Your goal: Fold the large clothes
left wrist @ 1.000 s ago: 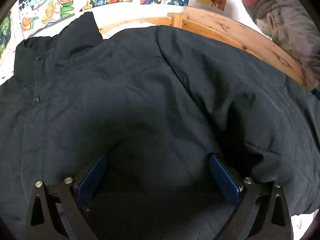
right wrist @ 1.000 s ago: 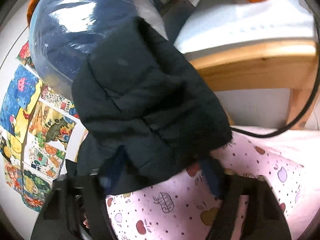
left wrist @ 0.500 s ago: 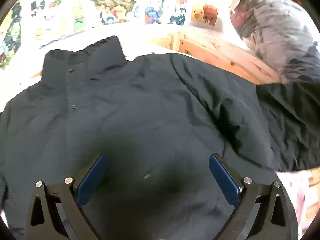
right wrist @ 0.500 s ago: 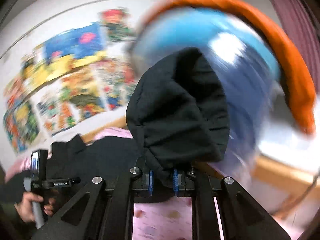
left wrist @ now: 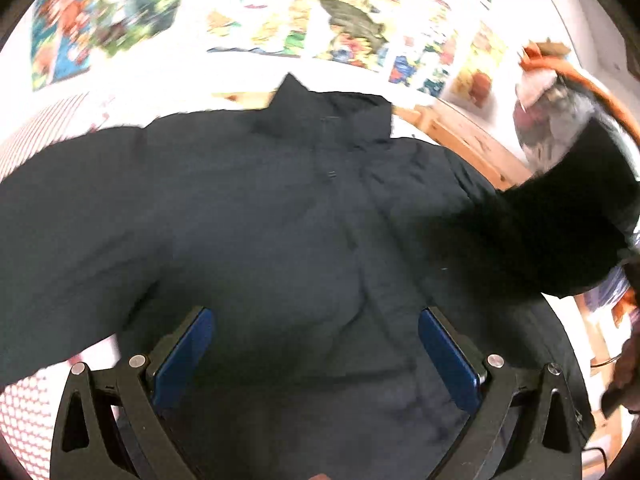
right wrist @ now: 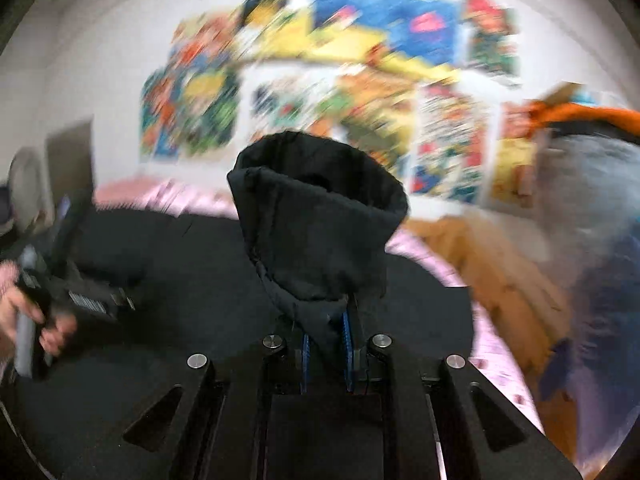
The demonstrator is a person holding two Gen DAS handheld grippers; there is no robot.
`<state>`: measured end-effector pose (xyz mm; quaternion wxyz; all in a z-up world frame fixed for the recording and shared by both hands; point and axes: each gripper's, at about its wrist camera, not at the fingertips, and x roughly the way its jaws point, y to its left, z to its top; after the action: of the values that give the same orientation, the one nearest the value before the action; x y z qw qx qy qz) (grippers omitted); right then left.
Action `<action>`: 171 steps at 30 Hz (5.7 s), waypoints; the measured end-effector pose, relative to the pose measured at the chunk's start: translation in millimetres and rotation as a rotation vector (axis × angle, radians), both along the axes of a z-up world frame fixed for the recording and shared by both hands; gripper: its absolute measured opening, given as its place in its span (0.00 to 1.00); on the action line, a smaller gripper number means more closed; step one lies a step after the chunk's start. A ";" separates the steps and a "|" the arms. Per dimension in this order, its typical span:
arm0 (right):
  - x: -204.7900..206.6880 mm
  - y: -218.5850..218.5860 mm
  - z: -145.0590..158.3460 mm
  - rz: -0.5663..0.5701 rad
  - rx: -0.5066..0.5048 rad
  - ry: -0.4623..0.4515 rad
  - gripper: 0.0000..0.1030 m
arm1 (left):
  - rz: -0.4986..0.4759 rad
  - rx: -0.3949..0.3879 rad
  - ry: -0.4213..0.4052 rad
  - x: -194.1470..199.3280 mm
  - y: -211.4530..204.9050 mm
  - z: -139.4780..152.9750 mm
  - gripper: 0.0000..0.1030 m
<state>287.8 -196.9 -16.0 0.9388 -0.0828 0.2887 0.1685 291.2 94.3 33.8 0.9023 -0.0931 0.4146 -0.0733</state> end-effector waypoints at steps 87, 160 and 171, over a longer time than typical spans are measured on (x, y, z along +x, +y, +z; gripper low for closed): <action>115.0 76.6 -188.7 -0.041 -0.089 0.444 0.98 | 0.241 0.276 0.094 76.5 52.2 -62.7 0.19; 42.1 192.9 -112.0 0.247 0.003 0.365 0.98 | 0.706 -0.013 -0.622 -178.5 179.4 97.4 0.08; 54.9 57.9 -108.8 0.010 0.022 0.427 0.98 | 0.216 0.093 -0.616 -115.4 36.0 127.0 0.08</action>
<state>342.7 -138.9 -124.7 0.8563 -0.0365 0.4790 0.1898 175.9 130.3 160.7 0.9911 -0.0686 0.1131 0.0171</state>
